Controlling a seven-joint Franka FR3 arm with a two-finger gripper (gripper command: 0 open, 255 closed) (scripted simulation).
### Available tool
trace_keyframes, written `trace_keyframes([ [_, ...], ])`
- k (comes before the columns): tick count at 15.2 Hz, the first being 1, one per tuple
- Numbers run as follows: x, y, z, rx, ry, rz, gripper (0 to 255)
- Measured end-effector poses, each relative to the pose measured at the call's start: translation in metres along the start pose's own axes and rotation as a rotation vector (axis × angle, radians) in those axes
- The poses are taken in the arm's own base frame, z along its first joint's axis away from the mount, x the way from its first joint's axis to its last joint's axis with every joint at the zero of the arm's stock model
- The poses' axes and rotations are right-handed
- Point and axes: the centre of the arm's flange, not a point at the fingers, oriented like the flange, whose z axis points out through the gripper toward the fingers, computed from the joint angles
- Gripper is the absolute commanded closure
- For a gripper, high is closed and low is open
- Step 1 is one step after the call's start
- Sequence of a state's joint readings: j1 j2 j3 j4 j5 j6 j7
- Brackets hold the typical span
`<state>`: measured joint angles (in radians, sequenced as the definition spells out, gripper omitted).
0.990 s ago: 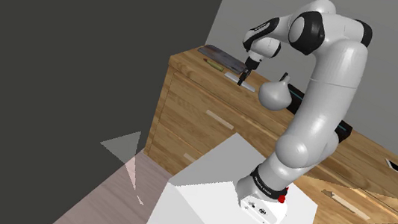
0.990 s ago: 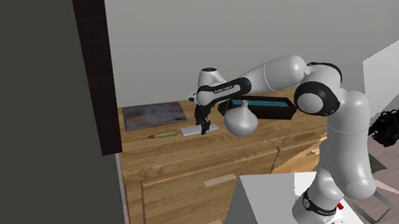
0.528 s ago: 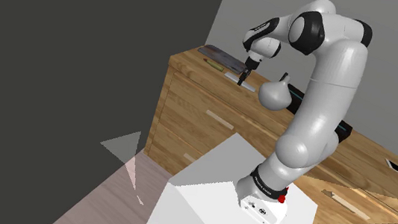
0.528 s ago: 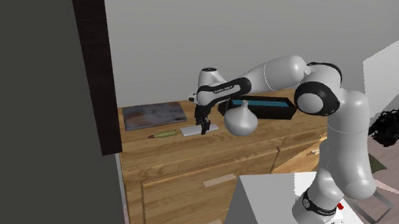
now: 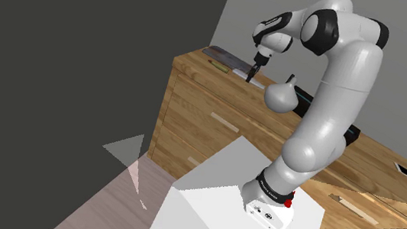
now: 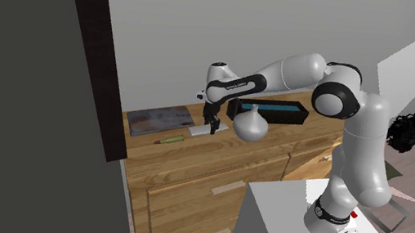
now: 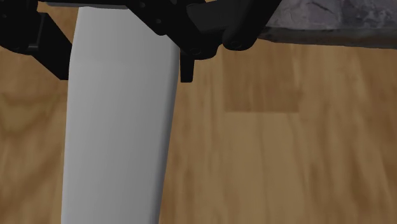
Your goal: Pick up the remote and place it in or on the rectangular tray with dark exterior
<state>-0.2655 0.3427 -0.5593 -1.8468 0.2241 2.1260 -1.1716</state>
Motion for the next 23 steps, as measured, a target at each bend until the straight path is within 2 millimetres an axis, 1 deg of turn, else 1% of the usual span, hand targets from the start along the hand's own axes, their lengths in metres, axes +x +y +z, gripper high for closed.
trace_keyframes([
  [23,0.003,0.0,-0.121,0.0,0.0,0.0,255],
])
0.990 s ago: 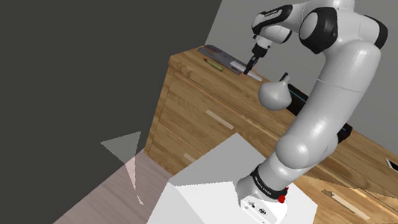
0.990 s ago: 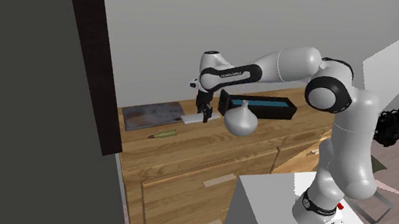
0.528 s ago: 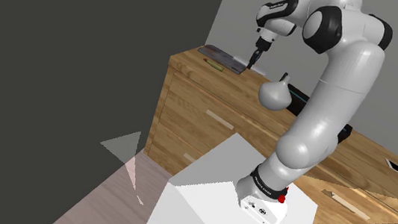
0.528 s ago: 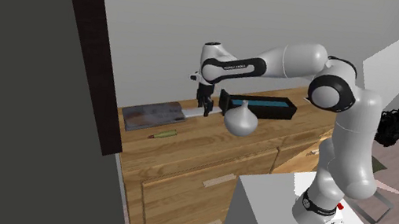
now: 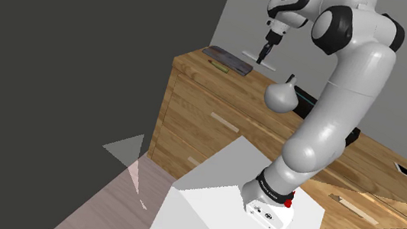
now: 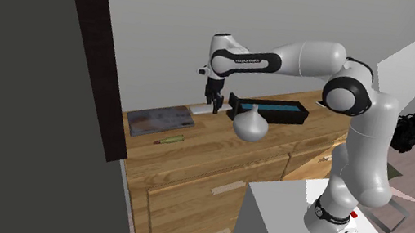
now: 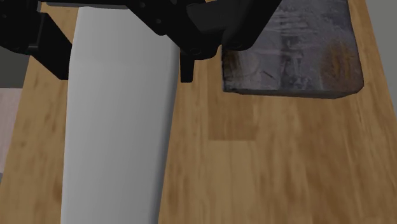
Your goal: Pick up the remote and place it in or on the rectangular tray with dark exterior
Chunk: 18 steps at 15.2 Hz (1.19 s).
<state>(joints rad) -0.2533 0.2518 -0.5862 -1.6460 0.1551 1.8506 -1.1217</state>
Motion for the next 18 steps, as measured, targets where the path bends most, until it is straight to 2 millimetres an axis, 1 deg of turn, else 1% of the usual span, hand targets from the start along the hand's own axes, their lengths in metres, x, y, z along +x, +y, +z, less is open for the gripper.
trace_keyframes([
  [2,0.0,0.0,-0.009,0.0,0.0,0.0,255],
  [4,-0.016,0.0,-0.012,0.0,0.0,0.0,255],
  [15,-0.159,0.023,-0.013,0.0,-0.001,0.001,255],
  [17,-0.183,0.026,-0.017,0.0,0.0,0.001,255],
  [18,-0.194,0.027,-0.015,0.0,0.0,0.001,255],
])
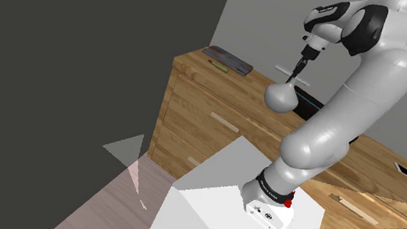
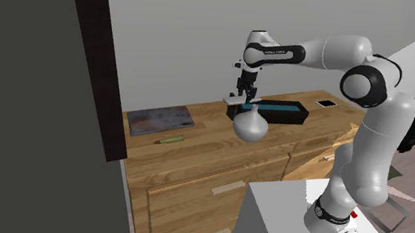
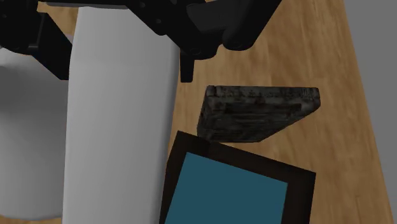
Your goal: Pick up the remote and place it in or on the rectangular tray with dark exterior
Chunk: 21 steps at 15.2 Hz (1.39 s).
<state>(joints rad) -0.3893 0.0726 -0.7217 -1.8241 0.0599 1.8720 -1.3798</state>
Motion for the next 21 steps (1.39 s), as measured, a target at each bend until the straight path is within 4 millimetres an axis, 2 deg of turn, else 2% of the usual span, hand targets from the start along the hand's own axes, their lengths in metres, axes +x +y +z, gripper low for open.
trace_keyframes([
  [18,-0.236,0.033,-0.007,0.0,0.0,0.0,255],
  [21,-0.245,0.034,0.007,0.001,0.0,-0.001,255],
])
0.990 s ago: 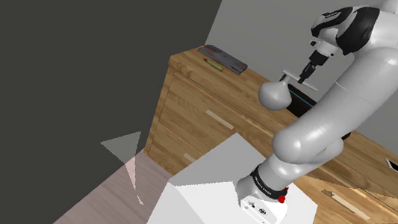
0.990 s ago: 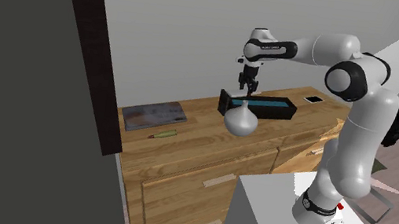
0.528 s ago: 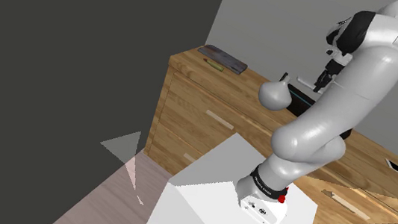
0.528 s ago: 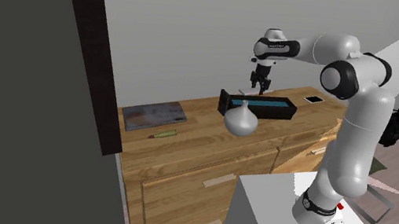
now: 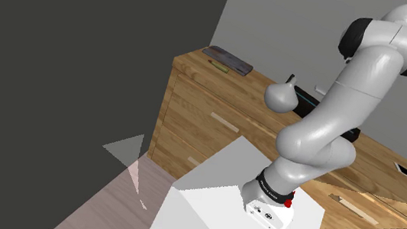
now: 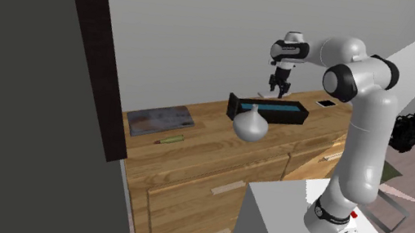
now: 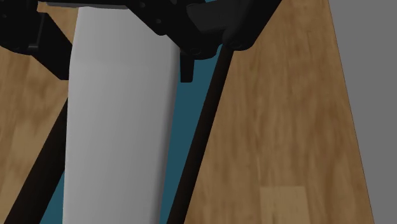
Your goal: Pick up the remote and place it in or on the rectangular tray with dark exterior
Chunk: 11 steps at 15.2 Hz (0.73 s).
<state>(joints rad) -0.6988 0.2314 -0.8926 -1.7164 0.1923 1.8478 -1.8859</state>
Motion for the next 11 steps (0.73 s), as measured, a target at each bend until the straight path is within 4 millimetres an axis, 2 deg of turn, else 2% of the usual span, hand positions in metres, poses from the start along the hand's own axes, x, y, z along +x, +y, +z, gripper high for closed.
trace_keyframes([
  [11,-0.001,0.001,0.057,0.0,0.0,-0.001,255],
])
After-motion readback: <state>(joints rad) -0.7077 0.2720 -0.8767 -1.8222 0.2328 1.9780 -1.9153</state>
